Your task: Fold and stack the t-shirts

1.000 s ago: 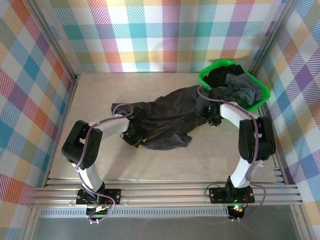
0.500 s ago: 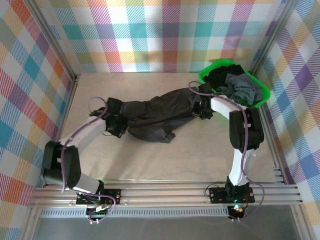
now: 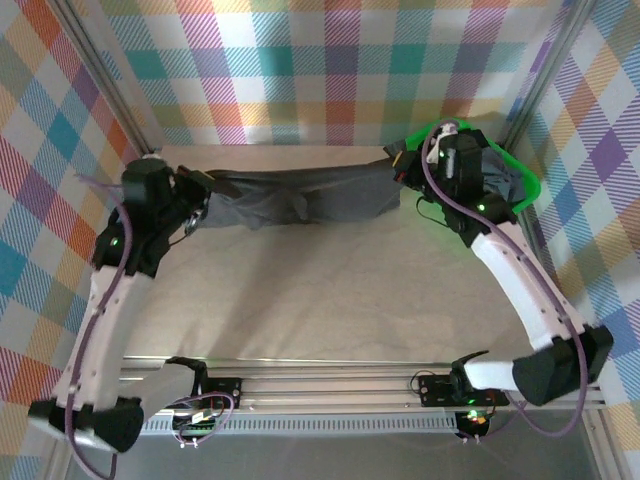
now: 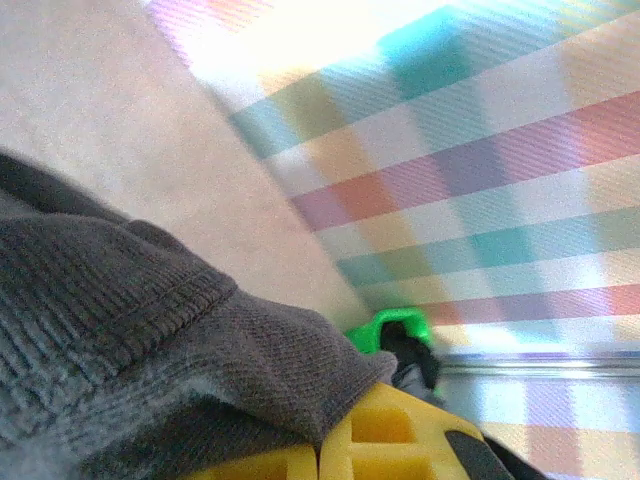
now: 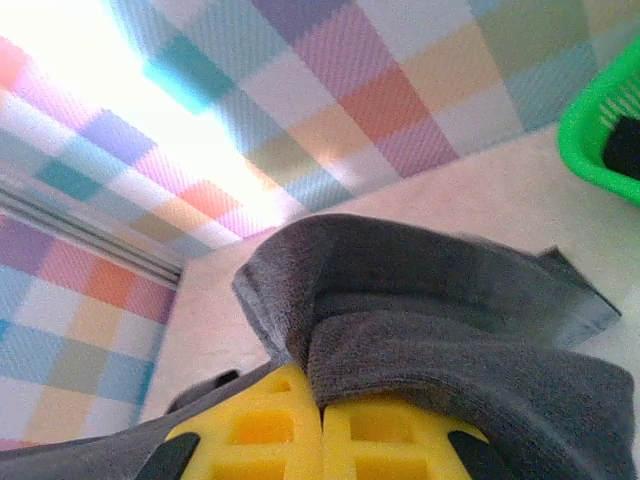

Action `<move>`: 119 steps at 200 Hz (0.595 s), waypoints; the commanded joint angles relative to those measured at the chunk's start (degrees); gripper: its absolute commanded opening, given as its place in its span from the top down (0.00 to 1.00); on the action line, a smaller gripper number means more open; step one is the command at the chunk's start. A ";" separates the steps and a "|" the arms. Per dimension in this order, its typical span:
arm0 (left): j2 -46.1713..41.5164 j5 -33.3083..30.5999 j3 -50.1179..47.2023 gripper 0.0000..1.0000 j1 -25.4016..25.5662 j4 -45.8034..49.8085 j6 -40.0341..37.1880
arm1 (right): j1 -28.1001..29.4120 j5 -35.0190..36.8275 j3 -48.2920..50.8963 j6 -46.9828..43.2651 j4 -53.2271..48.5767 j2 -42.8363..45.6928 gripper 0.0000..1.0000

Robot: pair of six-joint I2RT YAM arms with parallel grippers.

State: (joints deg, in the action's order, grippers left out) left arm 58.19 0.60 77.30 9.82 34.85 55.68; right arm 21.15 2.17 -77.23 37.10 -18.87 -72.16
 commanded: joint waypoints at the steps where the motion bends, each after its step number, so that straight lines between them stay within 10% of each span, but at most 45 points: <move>1: -8.52 -5.12 -0.19 1.00 -0.51 -6.43 -1.47 | 1.03 2.86 1.65 0.15 6.34 8.01 1.00; 58: -11.84 -7.97 4.54 0.96 -0.51 -8.81 -2.58 | 1.79 7.09 0.71 -2.68 10.57 14.89 1.00; 119: 17.40 -8.70 18.41 1.00 -5.26 -2.69 -2.20 | -1.79 5.14 -20.73 -2.99 11.37 -17.46 1.00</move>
State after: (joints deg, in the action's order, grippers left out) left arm 63.53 -5.32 91.57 8.99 31.77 54.37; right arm 22.65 4.64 -90.37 34.06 -8.71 -76.14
